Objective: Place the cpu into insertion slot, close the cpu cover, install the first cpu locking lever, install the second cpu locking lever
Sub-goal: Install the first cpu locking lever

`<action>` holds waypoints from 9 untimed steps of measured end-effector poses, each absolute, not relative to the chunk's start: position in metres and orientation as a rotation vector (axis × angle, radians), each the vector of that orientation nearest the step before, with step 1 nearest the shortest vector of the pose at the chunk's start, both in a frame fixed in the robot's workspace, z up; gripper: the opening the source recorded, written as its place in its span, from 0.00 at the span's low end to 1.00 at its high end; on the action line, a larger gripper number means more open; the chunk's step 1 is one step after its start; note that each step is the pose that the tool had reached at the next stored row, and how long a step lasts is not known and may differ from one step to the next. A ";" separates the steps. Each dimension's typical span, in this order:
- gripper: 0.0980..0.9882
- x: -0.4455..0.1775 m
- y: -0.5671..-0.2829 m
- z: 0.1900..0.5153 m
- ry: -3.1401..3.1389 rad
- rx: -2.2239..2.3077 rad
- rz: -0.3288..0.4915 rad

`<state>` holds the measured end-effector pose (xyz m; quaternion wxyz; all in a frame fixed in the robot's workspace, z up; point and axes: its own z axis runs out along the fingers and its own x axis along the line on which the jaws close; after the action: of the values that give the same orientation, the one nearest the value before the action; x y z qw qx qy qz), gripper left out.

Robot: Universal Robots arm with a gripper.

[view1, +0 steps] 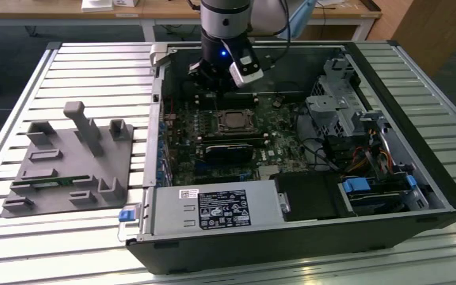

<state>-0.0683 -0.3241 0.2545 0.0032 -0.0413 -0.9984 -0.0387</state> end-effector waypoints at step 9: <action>0.01 -0.082 -0.324 0.254 -3.135 -0.128 -0.122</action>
<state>-0.0819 -0.3237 0.2544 0.0009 -0.0407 -0.9984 -0.0388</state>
